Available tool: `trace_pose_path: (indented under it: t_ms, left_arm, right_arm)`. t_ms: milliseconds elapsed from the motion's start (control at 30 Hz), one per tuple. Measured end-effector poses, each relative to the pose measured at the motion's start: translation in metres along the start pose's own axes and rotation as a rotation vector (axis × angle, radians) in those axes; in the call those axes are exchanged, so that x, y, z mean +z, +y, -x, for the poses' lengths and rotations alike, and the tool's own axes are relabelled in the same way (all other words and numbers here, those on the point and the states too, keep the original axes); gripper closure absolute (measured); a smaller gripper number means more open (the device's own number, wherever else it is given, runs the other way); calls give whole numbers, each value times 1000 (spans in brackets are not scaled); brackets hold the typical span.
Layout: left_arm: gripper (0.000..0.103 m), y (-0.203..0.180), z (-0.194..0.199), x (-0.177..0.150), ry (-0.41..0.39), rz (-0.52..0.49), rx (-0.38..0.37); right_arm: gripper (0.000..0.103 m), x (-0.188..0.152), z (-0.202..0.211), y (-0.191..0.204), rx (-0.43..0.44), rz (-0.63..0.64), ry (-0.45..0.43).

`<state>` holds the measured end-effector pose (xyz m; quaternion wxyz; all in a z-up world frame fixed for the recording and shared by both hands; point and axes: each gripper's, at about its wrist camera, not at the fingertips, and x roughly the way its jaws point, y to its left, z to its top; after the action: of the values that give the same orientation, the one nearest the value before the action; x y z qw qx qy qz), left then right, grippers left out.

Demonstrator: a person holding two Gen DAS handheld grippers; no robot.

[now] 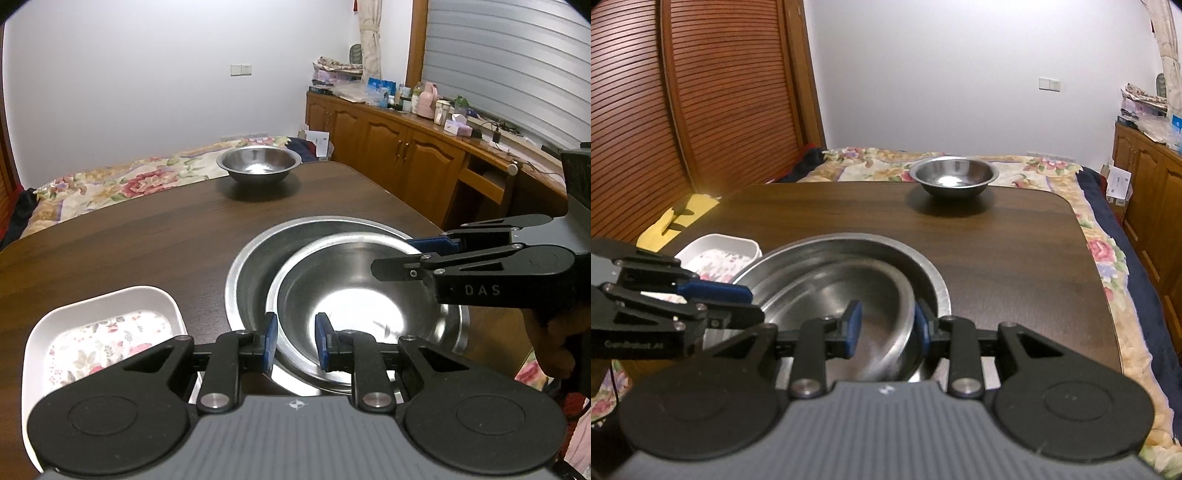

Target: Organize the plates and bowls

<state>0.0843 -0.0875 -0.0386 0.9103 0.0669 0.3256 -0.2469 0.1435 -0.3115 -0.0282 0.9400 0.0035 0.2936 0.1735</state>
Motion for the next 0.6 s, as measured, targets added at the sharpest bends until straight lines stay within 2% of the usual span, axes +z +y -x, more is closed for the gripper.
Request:
trace_pose_path:
  t_ms: [267, 600]
  left_arm:
    - [79, 3, 2, 0, -13, 14, 4]
    - [79, 12, 16, 16, -68, 20, 29]
  right_arm:
    - [70, 2, -1, -4, 13, -24, -10]
    - [70, 18, 18, -13, 4, -61, -81]
